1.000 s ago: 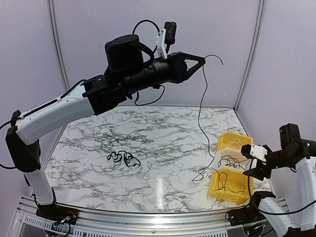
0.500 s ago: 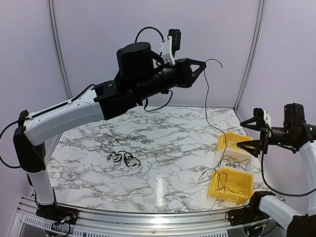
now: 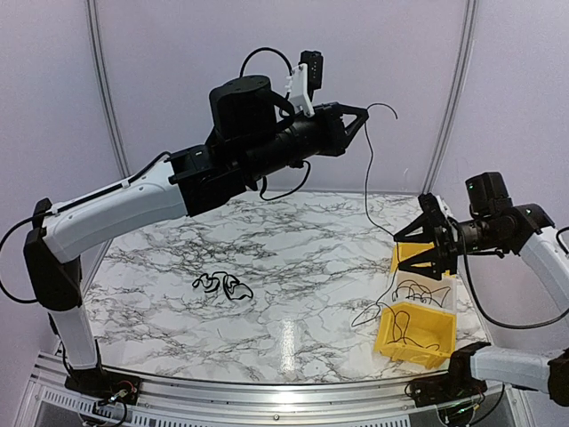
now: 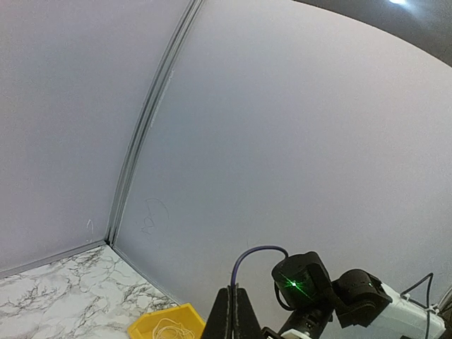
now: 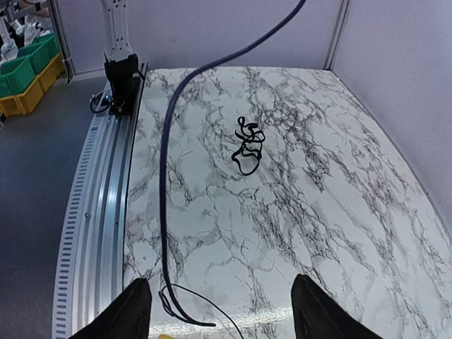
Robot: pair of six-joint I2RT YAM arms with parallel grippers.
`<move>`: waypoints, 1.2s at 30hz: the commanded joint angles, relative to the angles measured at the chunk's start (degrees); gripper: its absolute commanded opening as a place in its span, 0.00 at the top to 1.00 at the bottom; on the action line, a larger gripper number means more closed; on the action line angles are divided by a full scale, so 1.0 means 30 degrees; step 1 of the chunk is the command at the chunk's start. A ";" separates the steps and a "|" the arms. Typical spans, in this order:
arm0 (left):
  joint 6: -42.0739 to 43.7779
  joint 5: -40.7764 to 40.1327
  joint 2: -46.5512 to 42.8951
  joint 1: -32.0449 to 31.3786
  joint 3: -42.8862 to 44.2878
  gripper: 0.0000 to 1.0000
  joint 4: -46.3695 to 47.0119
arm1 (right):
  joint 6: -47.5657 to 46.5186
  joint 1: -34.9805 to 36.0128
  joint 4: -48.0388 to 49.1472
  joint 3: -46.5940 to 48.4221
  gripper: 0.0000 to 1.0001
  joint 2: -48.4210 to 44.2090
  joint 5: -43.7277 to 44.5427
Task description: Untangle the cables
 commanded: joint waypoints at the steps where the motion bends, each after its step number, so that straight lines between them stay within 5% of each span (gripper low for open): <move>1: 0.0366 -0.0279 -0.0161 -0.0067 0.0574 1.00 0.0878 | 0.0453 0.1070 0.0548 0.0204 0.41 0.0927 0.1482; 6: 0.0504 -0.0416 -0.0324 -0.0067 0.0402 1.00 0.0893 | 0.0699 0.1475 0.0556 0.0352 0.69 0.1385 0.1669; 9: 0.0555 -0.0512 -0.0425 -0.0067 0.0178 1.00 0.0893 | 0.0647 0.1459 0.0159 0.0897 0.98 0.1416 0.2177; 10: 0.0570 -0.0633 -0.0463 -0.0067 -0.0031 1.00 0.0919 | 0.0468 0.1473 -0.0280 0.1236 1.00 0.1458 0.2774; 20: 0.0097 -0.1714 0.1003 -0.0067 -0.3071 1.00 0.1069 | -0.3297 0.1354 -0.7084 0.2724 1.00 0.1130 1.2185; 27: -0.1302 -0.0895 0.3605 -0.0067 -0.3010 1.00 0.1155 | -0.5035 0.1292 -0.7405 0.0532 1.00 -0.1367 1.8867; 36: -0.2414 0.1112 0.5210 -0.0433 -0.4567 1.00 0.1269 | -0.5281 0.1115 -0.6948 -0.2560 1.00 -0.1229 2.0111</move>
